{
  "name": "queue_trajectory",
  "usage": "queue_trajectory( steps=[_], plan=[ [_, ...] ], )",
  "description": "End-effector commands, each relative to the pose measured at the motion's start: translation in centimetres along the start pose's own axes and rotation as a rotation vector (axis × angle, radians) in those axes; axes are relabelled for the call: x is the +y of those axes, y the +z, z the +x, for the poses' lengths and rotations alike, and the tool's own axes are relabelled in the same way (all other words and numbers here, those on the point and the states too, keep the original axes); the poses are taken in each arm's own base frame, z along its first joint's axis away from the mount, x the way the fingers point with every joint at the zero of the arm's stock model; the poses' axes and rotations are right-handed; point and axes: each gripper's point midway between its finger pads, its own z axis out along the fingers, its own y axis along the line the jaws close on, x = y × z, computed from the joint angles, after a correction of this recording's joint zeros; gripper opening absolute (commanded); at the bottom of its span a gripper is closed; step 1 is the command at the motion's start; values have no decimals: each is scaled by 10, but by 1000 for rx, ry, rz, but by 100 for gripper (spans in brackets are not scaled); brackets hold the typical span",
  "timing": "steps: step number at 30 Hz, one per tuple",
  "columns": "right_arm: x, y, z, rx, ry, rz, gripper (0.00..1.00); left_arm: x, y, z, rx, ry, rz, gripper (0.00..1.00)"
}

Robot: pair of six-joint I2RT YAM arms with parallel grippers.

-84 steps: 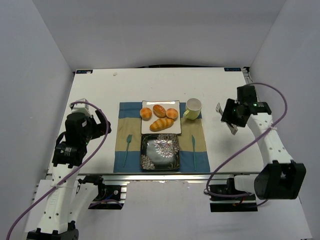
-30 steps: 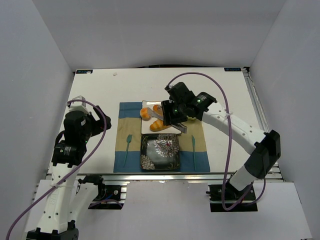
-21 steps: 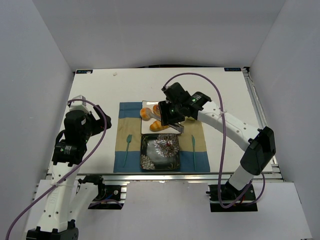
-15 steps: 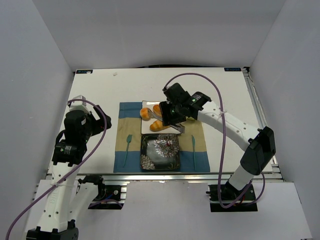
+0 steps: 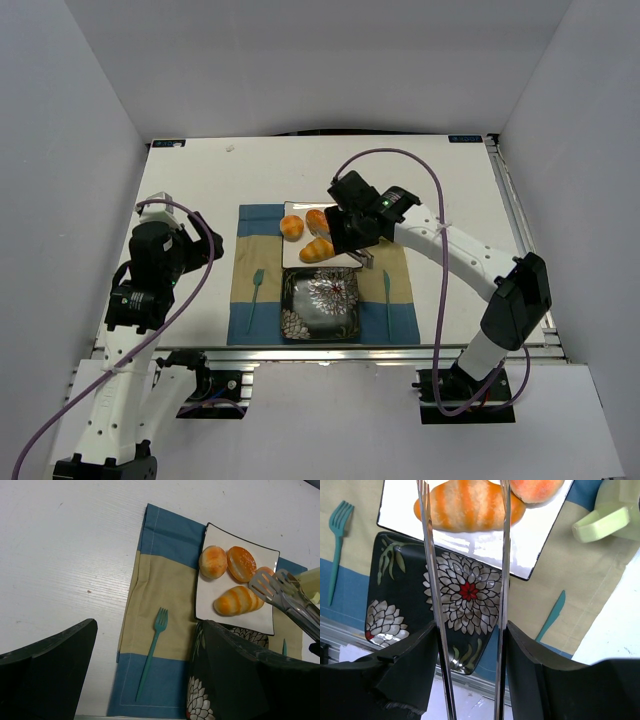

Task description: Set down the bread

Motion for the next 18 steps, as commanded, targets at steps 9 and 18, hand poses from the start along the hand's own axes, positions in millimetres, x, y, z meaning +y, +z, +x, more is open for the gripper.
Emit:
queue_trajectory(
  steps=[9,18],
  plan=[
    [8,5,-38,-76,-83,16,58,-2,1,0,-2,14,14,98],
    [-5,20,-49,-79,-127,70,58,-2,7,1,9,24,7,98]
  ],
)
